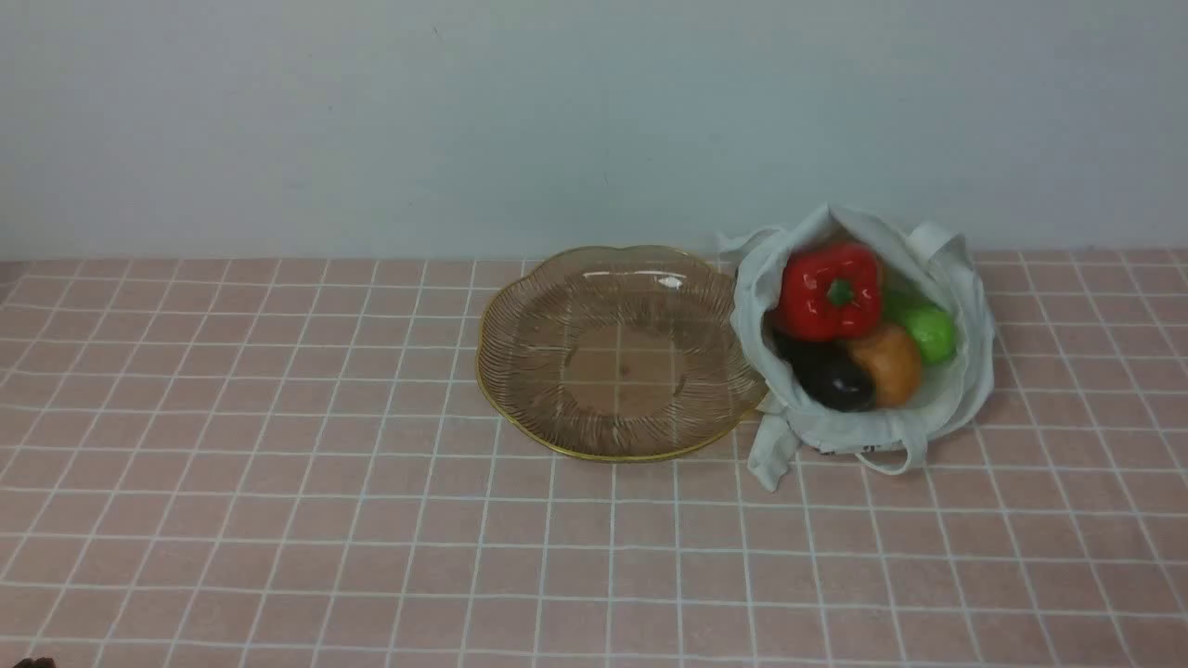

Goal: Take vegetables from bag on pink coffee tablecloth place on plate.
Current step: 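Reach for the red bell pepper in the white bag with the right gripper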

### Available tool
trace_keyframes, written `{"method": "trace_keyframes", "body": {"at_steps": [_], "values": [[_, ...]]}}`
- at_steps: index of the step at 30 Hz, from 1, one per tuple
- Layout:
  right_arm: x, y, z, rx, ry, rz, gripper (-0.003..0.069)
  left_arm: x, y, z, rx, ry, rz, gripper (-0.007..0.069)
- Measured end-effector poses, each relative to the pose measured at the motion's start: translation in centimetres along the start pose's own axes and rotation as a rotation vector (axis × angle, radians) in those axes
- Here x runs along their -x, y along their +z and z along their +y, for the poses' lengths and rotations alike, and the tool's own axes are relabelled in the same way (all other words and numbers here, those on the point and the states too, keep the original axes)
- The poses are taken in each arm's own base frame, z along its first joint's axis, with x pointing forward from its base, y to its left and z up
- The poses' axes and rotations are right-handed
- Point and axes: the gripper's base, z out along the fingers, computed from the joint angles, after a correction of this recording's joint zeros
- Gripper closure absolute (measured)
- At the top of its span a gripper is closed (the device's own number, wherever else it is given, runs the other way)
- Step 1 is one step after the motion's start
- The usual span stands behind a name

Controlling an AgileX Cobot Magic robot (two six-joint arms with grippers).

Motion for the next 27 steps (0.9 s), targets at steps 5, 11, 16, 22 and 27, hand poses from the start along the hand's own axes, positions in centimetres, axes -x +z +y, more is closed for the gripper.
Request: {"method": "trace_keyframes", "body": {"at_steps": [5, 11, 16, 22, 27], "values": [[0.00, 0.00, 0.00, 0.000, 0.000, 0.000, 0.0676, 0.00, 0.00, 0.00, 0.000, 0.000, 0.000, 0.0629], [0.00, 0.00, 0.00, 0.000, -0.002, 0.000, 0.0676, 0.00, 0.00, 0.00, 0.000, 0.000, 0.000, 0.0629], [0.00, 0.00, -0.02, -0.002, -0.019, 0.000, 0.0676, 0.00, 0.00, 0.00, 0.000, 0.000, 0.000, 0.0629], [0.00, 0.00, -0.02, -0.002, -0.019, 0.000, 0.0676, 0.00, 0.00, 0.00, 0.000, 0.000, 0.000, 0.0629], [0.00, 0.00, -0.02, -0.002, -0.020, 0.000, 0.0676, 0.00, 0.00, 0.00, 0.000, 0.000, 0.000, 0.0629]]}}
